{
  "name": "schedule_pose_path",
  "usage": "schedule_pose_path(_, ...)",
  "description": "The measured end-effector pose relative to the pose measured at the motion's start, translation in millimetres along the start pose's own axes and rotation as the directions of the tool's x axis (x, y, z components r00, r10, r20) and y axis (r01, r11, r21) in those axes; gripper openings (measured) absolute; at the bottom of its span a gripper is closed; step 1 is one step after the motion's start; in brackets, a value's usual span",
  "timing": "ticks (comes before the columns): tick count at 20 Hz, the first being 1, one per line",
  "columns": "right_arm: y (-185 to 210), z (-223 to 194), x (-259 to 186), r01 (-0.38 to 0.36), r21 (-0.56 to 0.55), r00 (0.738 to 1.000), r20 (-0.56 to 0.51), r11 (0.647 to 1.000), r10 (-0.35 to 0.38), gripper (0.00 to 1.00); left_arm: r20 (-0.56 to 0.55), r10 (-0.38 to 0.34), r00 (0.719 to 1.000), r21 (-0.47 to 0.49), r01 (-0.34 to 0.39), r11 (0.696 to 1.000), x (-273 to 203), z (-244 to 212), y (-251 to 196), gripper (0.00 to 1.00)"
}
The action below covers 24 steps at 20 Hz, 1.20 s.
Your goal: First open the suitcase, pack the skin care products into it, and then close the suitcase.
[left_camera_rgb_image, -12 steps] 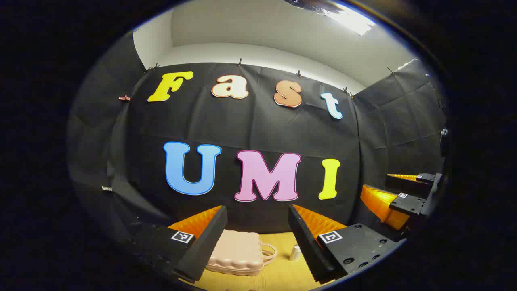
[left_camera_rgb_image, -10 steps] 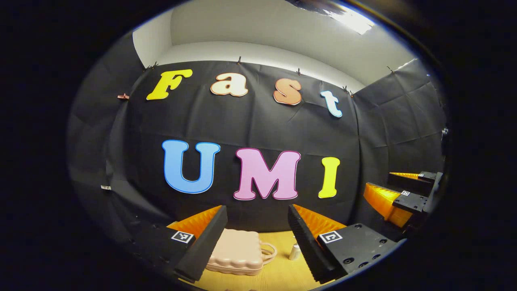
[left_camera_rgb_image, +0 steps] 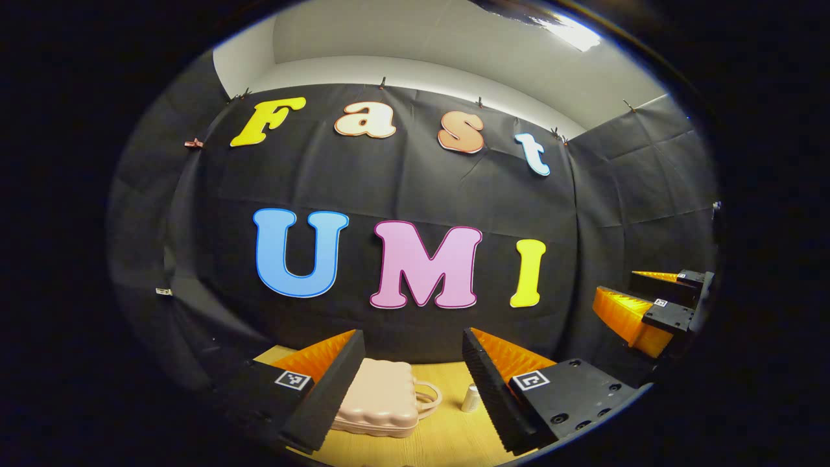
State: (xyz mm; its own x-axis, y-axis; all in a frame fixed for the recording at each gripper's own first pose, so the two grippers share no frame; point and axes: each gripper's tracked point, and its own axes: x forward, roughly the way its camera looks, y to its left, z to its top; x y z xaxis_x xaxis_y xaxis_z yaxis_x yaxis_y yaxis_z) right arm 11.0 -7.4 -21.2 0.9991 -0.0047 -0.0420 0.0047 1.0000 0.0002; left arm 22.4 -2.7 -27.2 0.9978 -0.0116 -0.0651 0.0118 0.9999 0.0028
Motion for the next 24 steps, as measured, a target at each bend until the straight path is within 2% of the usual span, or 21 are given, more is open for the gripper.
schedule_pose_path(8,-1.7,-2.5,11.4,-0.007,0.003,1.000,0.007,1.000,0.007,0.97,-0.013,-0.001,1.000,0.045,0.001,0.999,15.2,-6.0,-4.6,0.96)
schedule_pose_path(14,-26.4,-15.7,22.8,0.011,-0.024,1.000,-0.009,1.000,-0.011,0.96,-0.148,-0.098,0.984,0.107,0.115,0.988,50.7,-48.7,-34.6,0.97)
schedule_pose_path(17,-48.2,-24.6,33.3,0.037,-0.006,0.999,-0.026,0.999,-0.037,0.96,-0.226,-0.122,0.966,0.096,0.146,0.985,76.1,-85.1,-43.7,0.97)
schedule_pose_path(21,-84.1,-32.3,55.5,0.060,-0.035,0.998,-0.033,0.998,-0.062,0.96,-0.369,-0.167,0.914,0.116,0.223,0.968,122.0,-149.0,-64.3,0.97)
schedule_pose_path(24,-115.6,-45.0,76.2,0.076,-0.067,0.997,-0.024,0.995,-0.077,0.96,-0.496,-0.179,0.850,0.126,0.275,0.953,152.3,-209.0,-74.7,0.97)
